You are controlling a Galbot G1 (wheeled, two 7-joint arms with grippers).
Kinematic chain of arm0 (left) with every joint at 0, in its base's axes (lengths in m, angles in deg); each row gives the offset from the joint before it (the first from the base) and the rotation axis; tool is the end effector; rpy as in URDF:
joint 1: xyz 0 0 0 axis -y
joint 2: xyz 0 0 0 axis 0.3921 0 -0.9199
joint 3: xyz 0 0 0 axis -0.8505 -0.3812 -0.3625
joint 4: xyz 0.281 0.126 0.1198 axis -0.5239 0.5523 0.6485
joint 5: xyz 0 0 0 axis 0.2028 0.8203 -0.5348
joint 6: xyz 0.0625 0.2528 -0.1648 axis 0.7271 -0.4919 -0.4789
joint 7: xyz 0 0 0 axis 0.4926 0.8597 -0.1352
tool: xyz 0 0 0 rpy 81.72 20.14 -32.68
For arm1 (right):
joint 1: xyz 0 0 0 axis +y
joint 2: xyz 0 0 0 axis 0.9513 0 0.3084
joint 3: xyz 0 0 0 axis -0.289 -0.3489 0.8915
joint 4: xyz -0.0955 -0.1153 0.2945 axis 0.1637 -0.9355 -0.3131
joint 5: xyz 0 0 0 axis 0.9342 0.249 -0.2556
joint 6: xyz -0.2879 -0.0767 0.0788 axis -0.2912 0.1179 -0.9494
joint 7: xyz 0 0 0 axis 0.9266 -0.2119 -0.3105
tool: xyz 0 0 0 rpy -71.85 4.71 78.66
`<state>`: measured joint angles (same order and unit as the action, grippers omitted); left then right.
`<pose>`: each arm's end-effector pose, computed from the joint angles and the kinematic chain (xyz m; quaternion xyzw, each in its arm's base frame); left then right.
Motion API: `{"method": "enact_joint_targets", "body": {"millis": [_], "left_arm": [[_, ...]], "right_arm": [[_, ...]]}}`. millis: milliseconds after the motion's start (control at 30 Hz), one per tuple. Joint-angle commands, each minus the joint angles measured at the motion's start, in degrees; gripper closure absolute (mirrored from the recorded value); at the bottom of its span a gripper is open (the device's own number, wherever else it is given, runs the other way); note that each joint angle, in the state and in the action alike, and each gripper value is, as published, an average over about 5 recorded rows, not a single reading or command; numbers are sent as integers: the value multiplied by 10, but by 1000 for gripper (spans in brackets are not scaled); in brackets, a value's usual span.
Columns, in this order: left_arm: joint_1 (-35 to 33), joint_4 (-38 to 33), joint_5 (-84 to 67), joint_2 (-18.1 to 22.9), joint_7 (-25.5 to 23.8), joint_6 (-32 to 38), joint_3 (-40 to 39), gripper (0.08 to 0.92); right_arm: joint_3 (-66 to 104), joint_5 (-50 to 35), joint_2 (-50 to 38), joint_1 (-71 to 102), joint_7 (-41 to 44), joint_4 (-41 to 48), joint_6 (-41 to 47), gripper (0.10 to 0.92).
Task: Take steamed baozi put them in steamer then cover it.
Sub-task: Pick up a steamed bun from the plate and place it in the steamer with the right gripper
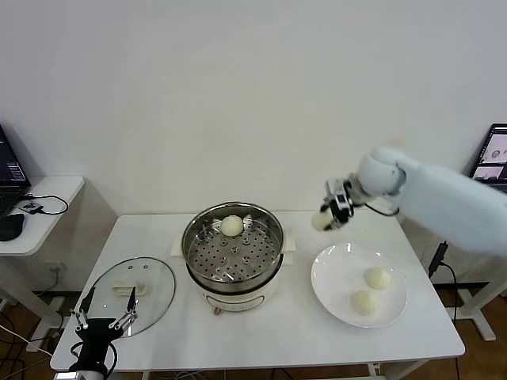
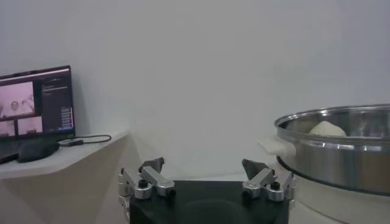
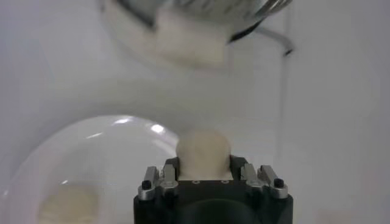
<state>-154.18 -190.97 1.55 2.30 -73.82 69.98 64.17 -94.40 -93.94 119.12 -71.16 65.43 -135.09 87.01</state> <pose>0.0982 0.1122 -0.2943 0.0508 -0.9957 -0.0756 0.0180 0.4859 -0.0147 -0.0128 0.4945 -0.5895 0.5825 0.2620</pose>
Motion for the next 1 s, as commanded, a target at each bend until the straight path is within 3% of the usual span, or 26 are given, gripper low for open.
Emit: {"method": "enact_joint_targets", "body": {"millis": [33, 333, 1000], "left_arm": [[1, 1, -1, -1, 0, 0, 1, 177], [2, 3, -4, -1, -1, -5, 5, 177], [2, -4, -3, 7, -1, -6, 13, 177]], "right_arm": [[-44, -107, 74, -105, -20, -9, 38, 499], [-63, -194, 203, -26, -90, 14, 93, 498], [-59, -171, 355, 78, -156, 157, 117, 499]]}}
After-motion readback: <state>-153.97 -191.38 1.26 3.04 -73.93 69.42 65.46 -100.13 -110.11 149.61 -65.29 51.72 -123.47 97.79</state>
